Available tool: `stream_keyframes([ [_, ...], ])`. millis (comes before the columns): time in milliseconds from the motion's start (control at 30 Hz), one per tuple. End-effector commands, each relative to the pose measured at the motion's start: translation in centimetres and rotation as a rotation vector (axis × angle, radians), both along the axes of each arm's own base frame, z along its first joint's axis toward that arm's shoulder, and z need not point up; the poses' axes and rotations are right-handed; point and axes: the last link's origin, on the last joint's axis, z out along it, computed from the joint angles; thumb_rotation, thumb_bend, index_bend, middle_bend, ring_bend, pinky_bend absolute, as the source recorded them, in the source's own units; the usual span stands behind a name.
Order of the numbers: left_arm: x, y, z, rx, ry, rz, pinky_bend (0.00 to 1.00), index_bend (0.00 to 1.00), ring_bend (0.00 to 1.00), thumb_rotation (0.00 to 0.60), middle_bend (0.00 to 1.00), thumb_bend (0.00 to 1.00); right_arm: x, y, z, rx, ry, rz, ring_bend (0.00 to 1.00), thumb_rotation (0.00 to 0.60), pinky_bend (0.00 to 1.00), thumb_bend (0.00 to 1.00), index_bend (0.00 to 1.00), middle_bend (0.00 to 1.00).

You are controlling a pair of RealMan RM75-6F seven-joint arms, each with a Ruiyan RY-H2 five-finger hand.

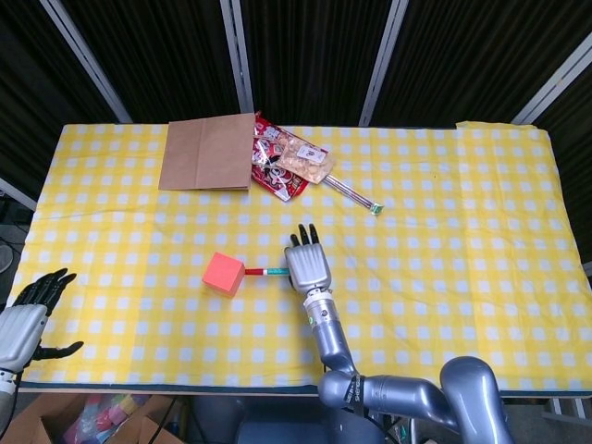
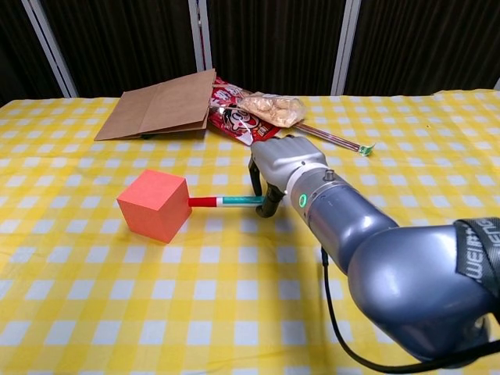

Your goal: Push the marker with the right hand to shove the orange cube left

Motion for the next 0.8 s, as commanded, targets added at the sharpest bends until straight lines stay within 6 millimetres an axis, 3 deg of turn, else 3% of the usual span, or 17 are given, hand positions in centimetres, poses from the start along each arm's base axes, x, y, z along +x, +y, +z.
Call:
stream_keyframes([
  [33, 0.0, 0.0, 0.0, 0.0, 0.001, 0.0, 0.08, 0.0, 0.0, 0.6, 0.0, 0.0, -0.8, -0.3, 0.7, -0.022, 0.02, -0.003, 0.02, 0.6, 0.0, 0.56, 0.67, 0.24],
  [233, -0.1, 0.0, -0.1, -0.005, 0.01, 0.0, 0.08, 0.0, 0.0, 0.6, 0.0, 0.0, -4.2, -1.0, 3.3, -0.081, 0.066, -0.02, 0.02, 0.6, 0.0, 0.56, 0.67, 0.24],
  [500, 0.0, -0.1, -0.2, -0.006, 0.028, -0.002, 0.08, 0.0, 0.0, 0.6, 0.0, 0.0, -11.0, -0.4, 8.4, -0.123, 0.142, -0.052, 0.02, 0.6, 0.0, 0.56, 0.67, 0.24],
  [800, 0.0, -0.1, -0.5, -0.005, 0.047, -0.004, 0.08, 0.0, 0.0, 0.6, 0.0, 0.0, -15.7, 0.8, 11.3, -0.085, 0.173, -0.09, 0.02, 0.6, 0.0, 0.56, 0.67, 0.24],
])
